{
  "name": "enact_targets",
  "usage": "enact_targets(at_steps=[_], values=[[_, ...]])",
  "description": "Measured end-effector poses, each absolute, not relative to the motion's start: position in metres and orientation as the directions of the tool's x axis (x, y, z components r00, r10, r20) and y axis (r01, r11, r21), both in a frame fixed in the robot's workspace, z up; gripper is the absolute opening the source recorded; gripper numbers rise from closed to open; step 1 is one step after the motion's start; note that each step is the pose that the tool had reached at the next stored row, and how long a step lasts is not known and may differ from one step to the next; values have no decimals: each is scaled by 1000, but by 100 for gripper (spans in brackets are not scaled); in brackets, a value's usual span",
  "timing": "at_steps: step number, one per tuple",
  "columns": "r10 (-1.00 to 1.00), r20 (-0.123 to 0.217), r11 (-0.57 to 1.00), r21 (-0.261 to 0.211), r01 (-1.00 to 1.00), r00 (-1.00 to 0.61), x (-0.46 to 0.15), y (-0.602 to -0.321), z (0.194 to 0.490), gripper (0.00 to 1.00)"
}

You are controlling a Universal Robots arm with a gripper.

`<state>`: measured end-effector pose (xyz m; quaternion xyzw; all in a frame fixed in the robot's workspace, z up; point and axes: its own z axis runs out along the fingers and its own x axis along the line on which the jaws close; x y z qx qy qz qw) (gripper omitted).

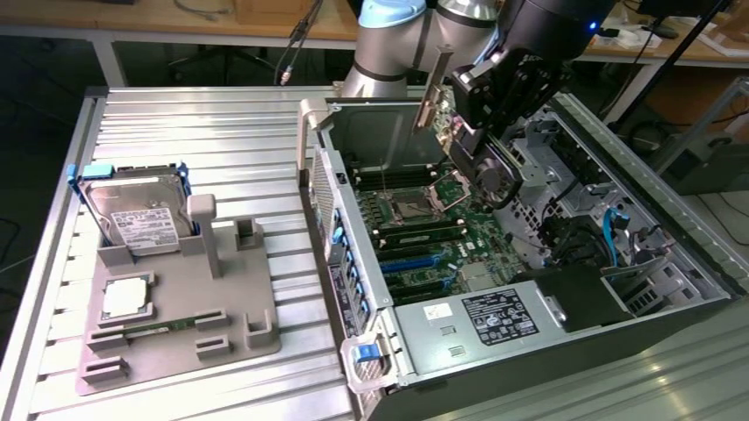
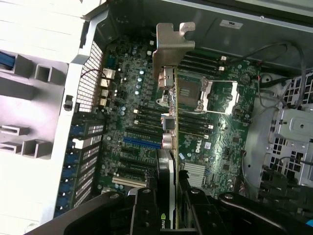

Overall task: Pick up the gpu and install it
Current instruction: 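Insert the gpu into the slot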

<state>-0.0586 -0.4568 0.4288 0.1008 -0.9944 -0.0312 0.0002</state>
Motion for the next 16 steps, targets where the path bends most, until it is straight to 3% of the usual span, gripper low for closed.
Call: enact_targets(at_steps=[16], values=[[-243, -6, 968, 62, -243, -970, -59, -457, 429, 27]])
